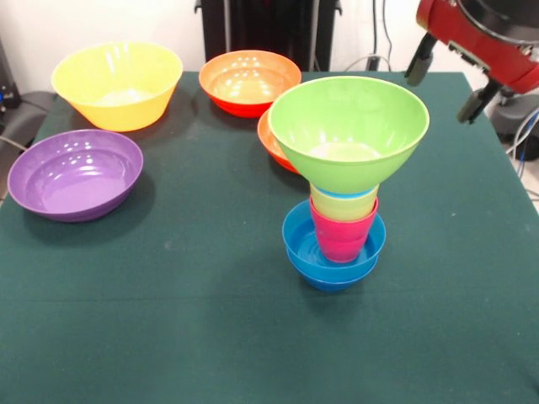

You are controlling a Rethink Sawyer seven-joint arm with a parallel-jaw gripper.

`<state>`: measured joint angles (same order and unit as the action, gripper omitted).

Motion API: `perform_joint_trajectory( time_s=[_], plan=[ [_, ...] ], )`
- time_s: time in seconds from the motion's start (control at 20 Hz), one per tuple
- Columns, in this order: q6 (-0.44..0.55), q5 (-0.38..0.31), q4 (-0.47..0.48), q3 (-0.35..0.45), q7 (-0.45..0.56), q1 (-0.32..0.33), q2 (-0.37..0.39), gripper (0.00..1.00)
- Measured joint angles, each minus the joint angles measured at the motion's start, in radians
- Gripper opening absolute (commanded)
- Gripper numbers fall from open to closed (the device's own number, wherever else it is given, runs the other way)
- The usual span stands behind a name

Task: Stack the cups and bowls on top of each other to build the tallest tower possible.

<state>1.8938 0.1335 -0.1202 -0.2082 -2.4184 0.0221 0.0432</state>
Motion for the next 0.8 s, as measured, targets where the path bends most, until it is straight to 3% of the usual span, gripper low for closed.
perform_joint_trajectory(
  time_s=[0.35,0.8],
  plan=[
    [0.000,0.112,0.036,-0.046,0.000,0.016,-0.001,1.00],
    [0.000,0.347,0.085,-0.236,0.000,0.060,-0.010,1.00]
  ],
)
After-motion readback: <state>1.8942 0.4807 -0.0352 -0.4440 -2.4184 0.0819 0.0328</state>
